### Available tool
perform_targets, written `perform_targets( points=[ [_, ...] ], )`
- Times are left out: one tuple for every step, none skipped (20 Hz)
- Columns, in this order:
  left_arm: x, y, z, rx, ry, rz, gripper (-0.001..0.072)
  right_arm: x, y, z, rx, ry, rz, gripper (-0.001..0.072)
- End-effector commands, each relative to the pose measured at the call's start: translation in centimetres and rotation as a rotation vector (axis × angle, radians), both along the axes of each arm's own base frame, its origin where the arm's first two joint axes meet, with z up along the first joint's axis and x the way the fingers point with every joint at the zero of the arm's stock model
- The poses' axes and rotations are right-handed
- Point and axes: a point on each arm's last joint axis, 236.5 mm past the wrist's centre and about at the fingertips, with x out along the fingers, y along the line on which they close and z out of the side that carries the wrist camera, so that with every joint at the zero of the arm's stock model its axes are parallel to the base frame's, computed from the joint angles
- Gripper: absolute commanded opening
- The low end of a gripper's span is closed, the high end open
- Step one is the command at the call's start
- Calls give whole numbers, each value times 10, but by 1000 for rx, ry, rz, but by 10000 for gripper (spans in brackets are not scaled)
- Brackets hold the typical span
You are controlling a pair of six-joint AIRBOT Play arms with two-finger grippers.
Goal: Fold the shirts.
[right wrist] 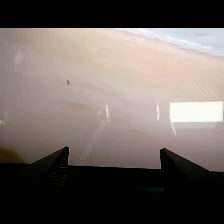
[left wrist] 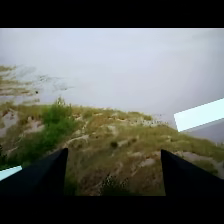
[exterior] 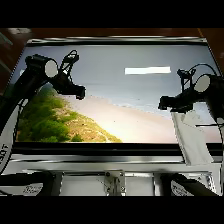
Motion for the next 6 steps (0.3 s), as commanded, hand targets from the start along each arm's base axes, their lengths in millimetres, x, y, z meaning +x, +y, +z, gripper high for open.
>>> perform_targets(
  points=[
    [1, 2, -8, 5, 0, 5, 718, -2, 2, -2, -4, 11, 8, 693],
    [-1, 3, -11, 12, 7, -6, 718, -2, 2, -2, -5, 11, 8, 693],
    [-3, 3, -14, 21, 14, -25, 718, -2, 2, -2, -5, 11, 8, 693],
    [-4, 4, -17, 29, 19, -43, 718, -2, 2, -2, -4, 11, 8, 693],
    [-5, 6, -19, 34, 23, -50, 718, -2, 2, -2, -4, 11, 8, 693],
    [-5, 7, -21, 37, 25, -54, 718, -2, 2, -2, -5, 11, 8, 693]
  ],
)
